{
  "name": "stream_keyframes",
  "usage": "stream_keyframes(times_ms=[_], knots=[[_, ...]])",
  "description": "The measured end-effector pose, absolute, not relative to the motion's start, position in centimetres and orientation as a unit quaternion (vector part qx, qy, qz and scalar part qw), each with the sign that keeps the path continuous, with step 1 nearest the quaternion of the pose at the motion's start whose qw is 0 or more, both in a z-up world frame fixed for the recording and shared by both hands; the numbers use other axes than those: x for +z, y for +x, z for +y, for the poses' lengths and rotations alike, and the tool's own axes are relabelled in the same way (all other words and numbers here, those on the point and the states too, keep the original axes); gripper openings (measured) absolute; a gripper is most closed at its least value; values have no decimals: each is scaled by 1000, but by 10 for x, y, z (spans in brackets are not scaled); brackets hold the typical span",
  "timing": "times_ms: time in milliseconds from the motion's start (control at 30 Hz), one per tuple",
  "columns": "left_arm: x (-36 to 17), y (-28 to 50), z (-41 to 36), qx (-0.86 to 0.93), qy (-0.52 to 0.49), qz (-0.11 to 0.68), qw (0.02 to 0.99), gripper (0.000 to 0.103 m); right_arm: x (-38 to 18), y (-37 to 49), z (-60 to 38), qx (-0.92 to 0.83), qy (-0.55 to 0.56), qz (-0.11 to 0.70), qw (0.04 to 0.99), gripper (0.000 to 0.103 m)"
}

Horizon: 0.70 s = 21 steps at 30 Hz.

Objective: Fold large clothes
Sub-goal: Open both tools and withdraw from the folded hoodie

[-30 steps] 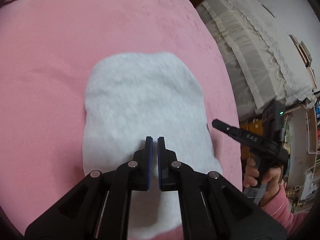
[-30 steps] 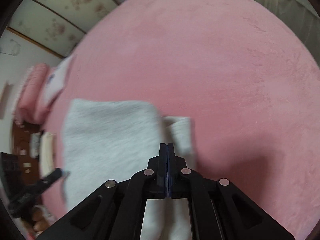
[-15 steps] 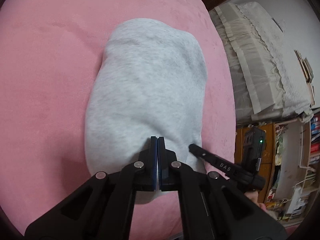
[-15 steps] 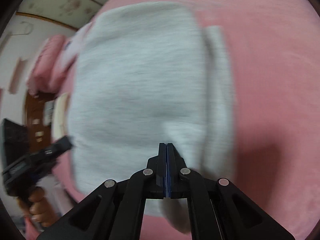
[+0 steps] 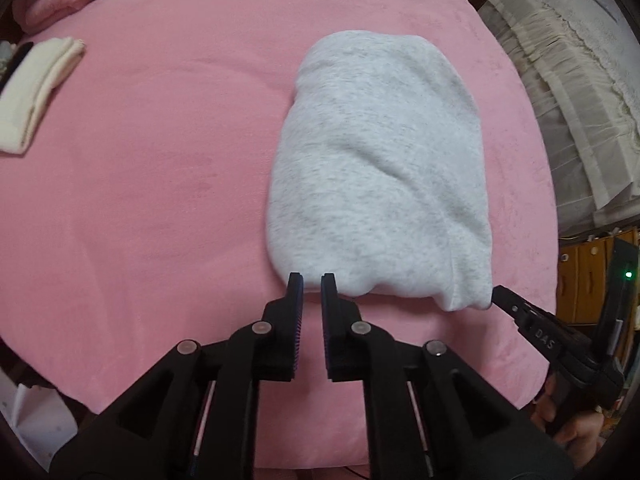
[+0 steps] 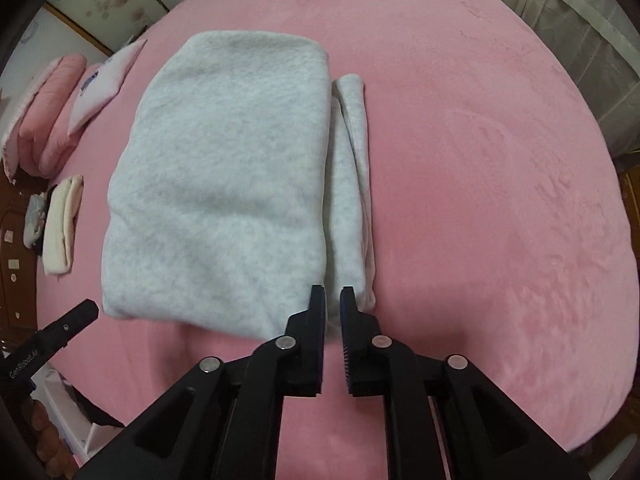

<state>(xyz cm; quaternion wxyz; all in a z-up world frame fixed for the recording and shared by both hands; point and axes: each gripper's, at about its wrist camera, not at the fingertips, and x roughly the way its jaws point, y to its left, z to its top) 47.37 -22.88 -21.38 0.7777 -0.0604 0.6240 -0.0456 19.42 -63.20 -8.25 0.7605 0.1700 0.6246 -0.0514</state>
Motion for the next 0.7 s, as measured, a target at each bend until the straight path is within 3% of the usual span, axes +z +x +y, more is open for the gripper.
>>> stream_keyframes(times_ms=[67,133,200,300,467,700], knots=[[-209,466,-231,-43,-40,626,778,20,-70,183,-623,-49,160,631,758,24],[-206,460,-230,-38,-20,625,780,35,-52,190,-600,-44,159,636,754,53],[-200,457,-234,-35,-2,622,783,46,-43,200,-591,-47,151,640,752,58],[-190,456,-237,-43,5,622,782,51,-35,212,-559,-43,140,644,751,62],[-173,452,-236,-39,8,613,789,71,-15,239,-515,-49,110,630,767,75],[-157,454,-235,-50,7,607,793,72,14,260,-490,-34,97,606,789,81]])
